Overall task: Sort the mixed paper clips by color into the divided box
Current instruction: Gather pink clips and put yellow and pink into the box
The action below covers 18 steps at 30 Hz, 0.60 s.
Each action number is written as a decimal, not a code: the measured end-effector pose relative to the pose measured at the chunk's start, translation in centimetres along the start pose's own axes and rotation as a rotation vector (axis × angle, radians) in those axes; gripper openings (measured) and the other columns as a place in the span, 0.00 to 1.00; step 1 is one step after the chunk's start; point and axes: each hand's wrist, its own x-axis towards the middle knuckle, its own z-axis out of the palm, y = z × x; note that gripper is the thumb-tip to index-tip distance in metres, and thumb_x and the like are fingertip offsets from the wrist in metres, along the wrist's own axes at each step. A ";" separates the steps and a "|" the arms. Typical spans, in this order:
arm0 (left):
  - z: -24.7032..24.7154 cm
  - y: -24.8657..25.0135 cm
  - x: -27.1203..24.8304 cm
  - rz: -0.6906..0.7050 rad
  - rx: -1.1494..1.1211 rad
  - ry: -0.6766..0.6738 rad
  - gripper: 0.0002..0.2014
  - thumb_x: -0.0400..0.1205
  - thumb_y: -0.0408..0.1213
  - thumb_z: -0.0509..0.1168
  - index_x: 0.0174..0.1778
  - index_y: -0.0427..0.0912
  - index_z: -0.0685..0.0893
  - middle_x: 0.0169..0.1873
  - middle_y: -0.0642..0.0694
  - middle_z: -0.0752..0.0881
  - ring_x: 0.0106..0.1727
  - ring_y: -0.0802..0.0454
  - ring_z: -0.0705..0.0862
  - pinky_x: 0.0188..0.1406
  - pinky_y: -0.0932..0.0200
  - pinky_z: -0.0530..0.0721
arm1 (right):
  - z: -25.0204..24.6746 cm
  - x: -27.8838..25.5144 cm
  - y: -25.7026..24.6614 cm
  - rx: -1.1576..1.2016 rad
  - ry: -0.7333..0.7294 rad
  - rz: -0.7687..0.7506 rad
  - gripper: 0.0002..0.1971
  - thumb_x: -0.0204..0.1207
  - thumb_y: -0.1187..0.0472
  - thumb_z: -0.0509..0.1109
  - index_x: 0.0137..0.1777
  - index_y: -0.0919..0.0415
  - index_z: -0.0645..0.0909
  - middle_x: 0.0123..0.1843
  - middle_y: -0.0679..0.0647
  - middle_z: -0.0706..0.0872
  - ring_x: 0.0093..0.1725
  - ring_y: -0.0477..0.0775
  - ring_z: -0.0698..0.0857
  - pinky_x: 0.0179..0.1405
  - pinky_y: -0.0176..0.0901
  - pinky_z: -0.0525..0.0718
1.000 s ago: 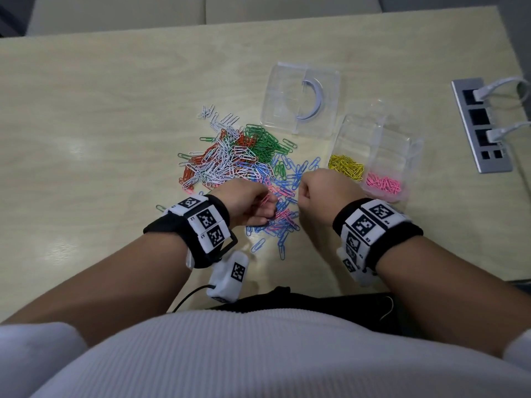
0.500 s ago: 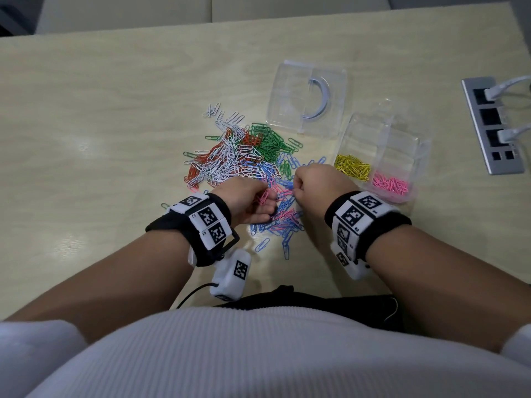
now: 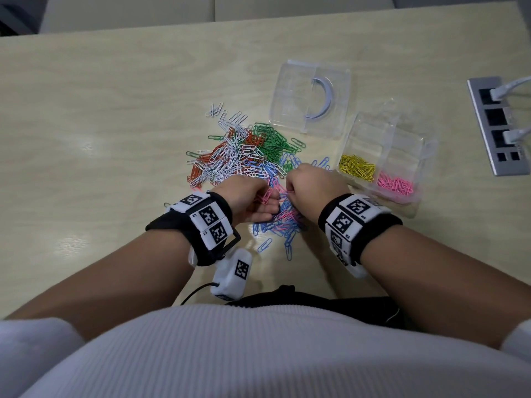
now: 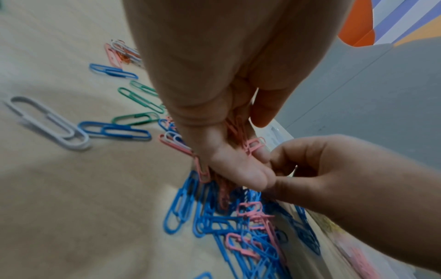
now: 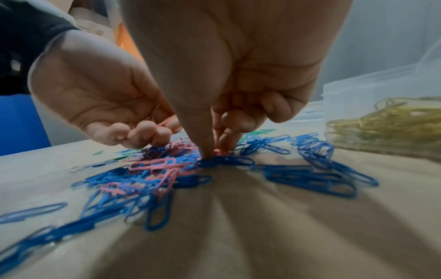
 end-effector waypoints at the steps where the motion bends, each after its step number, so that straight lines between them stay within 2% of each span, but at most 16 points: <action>1: 0.0 0.0 0.0 0.000 -0.004 -0.001 0.17 0.88 0.41 0.53 0.44 0.37 0.82 0.34 0.43 0.85 0.33 0.53 0.85 0.35 0.61 0.87 | -0.2 0.0 0.1 0.011 0.007 0.010 0.05 0.78 0.61 0.63 0.49 0.54 0.80 0.51 0.54 0.80 0.52 0.60 0.84 0.43 0.46 0.79; 3: 0.0 -0.1 0.1 0.000 -0.017 -0.003 0.17 0.88 0.42 0.53 0.45 0.36 0.83 0.36 0.42 0.85 0.35 0.52 0.86 0.40 0.59 0.87 | -1.0 -0.2 0.1 0.100 0.001 0.043 0.03 0.77 0.59 0.64 0.45 0.52 0.80 0.47 0.51 0.80 0.50 0.58 0.83 0.48 0.49 0.83; 5: 0.1 -0.1 0.2 0.001 -0.046 -0.010 0.16 0.88 0.42 0.53 0.46 0.37 0.82 0.37 0.41 0.85 0.36 0.51 0.86 0.42 0.57 0.87 | -2.0 -0.5 -0.2 0.271 -0.004 0.034 0.03 0.74 0.57 0.67 0.41 0.48 0.80 0.44 0.47 0.80 0.49 0.54 0.82 0.50 0.48 0.82; 8: 0.5 0.0 0.3 0.018 -0.087 -0.025 0.14 0.87 0.42 0.56 0.43 0.39 0.82 0.35 0.41 0.86 0.35 0.51 0.86 0.40 0.57 0.88 | -2.9 -0.7 -1.1 0.386 0.007 -0.036 0.06 0.76 0.56 0.68 0.46 0.51 0.86 0.46 0.50 0.87 0.50 0.52 0.83 0.51 0.45 0.79; 10: 0.6 0.1 0.3 0.016 -0.076 -0.031 0.15 0.88 0.41 0.55 0.42 0.39 0.81 0.32 0.43 0.85 0.31 0.54 0.85 0.37 0.61 0.88 | -2.8 -0.3 -0.8 0.351 0.066 0.036 0.08 0.77 0.57 0.65 0.48 0.53 0.87 0.48 0.52 0.88 0.51 0.55 0.83 0.50 0.46 0.80; 12: 0.5 0.1 0.4 0.008 -0.056 -0.024 0.16 0.88 0.39 0.53 0.40 0.39 0.81 0.31 0.44 0.84 0.28 0.56 0.83 0.33 0.63 0.86 | -2.2 0.0 0.1 0.208 0.024 0.123 0.09 0.78 0.57 0.64 0.51 0.55 0.85 0.51 0.55 0.86 0.53 0.59 0.83 0.50 0.47 0.82; 14: 0.4 0.0 0.3 0.001 -0.034 -0.016 0.16 0.88 0.38 0.53 0.40 0.39 0.81 0.31 0.45 0.84 0.28 0.56 0.83 0.32 0.63 0.86 | -1.4 0.0 0.6 0.073 -0.064 0.135 0.09 0.78 0.57 0.65 0.53 0.57 0.83 0.52 0.57 0.85 0.53 0.61 0.83 0.51 0.49 0.83; 18: 0.4 0.0 0.2 0.001 -0.006 -0.017 0.15 0.88 0.37 0.53 0.40 0.39 0.81 0.31 0.45 0.83 0.28 0.56 0.82 0.31 0.64 0.86 | -0.8 0.1 0.3 0.002 -0.041 0.104 0.07 0.77 0.60 0.64 0.51 0.56 0.82 0.51 0.56 0.83 0.52 0.62 0.84 0.46 0.47 0.81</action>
